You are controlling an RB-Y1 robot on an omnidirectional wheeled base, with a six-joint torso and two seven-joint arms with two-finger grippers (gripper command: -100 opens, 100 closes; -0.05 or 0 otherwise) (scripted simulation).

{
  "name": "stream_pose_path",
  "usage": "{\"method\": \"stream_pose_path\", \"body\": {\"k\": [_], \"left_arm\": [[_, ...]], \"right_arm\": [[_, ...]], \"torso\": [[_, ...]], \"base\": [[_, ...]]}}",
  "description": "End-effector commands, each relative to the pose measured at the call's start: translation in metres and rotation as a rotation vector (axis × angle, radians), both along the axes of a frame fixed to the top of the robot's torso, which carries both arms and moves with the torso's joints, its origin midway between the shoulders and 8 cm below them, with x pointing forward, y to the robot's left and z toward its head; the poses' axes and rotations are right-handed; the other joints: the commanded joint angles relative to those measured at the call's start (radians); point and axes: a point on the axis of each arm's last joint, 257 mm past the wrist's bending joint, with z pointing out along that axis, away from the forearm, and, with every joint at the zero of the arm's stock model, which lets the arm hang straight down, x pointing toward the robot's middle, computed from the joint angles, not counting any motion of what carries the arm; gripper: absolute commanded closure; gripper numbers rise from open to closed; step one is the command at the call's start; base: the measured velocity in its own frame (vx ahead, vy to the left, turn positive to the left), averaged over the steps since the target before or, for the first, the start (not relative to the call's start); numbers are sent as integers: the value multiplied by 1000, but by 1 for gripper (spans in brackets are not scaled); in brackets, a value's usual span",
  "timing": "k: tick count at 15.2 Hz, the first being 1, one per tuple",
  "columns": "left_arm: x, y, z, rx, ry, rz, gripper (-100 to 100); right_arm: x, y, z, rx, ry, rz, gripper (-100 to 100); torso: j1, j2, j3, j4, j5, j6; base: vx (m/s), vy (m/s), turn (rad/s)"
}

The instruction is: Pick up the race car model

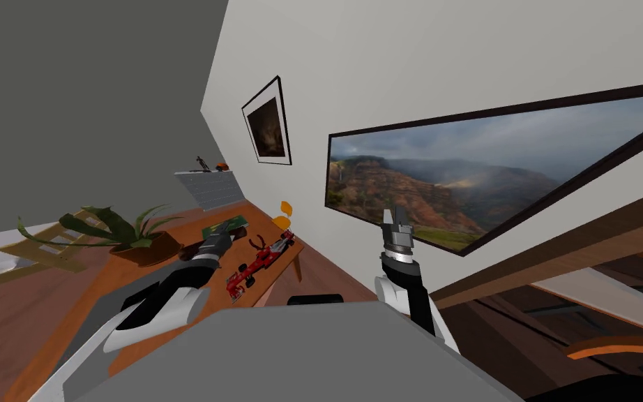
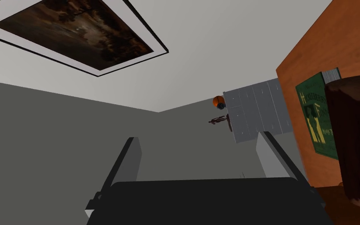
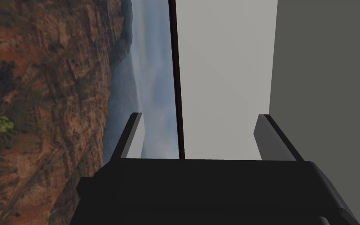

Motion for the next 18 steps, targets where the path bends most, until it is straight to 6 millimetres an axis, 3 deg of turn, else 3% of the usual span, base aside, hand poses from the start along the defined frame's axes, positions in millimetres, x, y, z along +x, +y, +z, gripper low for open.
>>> {"method": "stream_pose_path", "body": {"k": [1, 2, 3, 5, 6, 8, 9, 12, 13, 15, 16, 18], "left_arm": [[-5, 9, -9, -18, 40, 23, -100], [-5, 9, -9, -18, 40, 23, -100], [-11, 27, -21, -46, 74, 64, -100], [-13, 29, -27, -54, 97, 71, -100], [-20, 47, -39, -84, 128, 114, -100], [-22, 49, -45, -93, 152, 122, -100], [-31, 66, -55, -125, 176, 164, -100], [-34, 67, -63, -136, 206, 175, -100], [-45, 84, -75, -173, 234, 220, -100], [-47, 85, -81, -183, 259, 229, -100], [-59, 100, -91, -219, 276, 271, -100], [-63, 101, -100, -232, 310, 283, -100]], "right_arm": [[0, 0, 0, 0, 0, 0, 0], [0, 0, 0, 0, 0, 0, 0], [0, 0, 0, 0, 0, 0, 0], [0, 0, 0, 0, 0, 0, 0], [0, 0, 0, 0, 0, 0, 0], [0, 0, 0, 0, 0, 0, 0], [0, 0, 0, 0, 0, 0, 0], [0, 0, 0, 0, 0, 0, 0], [0, 0, 0, 0, 0, 0, 0], [0, 0, 0, 0, 0, 0, 0], [0, 0, 0, 0, 0, 0, 0], [0, 0, 0, 0, 0, 0, 0]], "torso": [[0, 0, 0, 0, 0, 0], [0, 0, 0, 0, 0, 0], [0, 1, 0, 0, 0, -1], [0, 1, 0, 0, 0, 0], [0, 1, 0, 0, 0, 0], [0, 0, 0, 0, 0, 0], [0, 0, 0, 0, 0, 0], [0, 0, 0, 0, 0, 0], [0, 1, 0, 0, 0, -1], [0, 1, 0, 0, 0, 0], [0, 1, 0, 0, 0, 0], [0, 0, 0, 0, 0, 0]], "base": [[31, 0, -72], [18, 1, -6], [25, -8, -153], [30, -2, -175], [38, -5, -213], [37, -1, -142], [43, -4, -184], [32, 4, -105], [23, -3, -168], [31, 2, -170], [46, -2, -229], [42, 8, -137]]}}
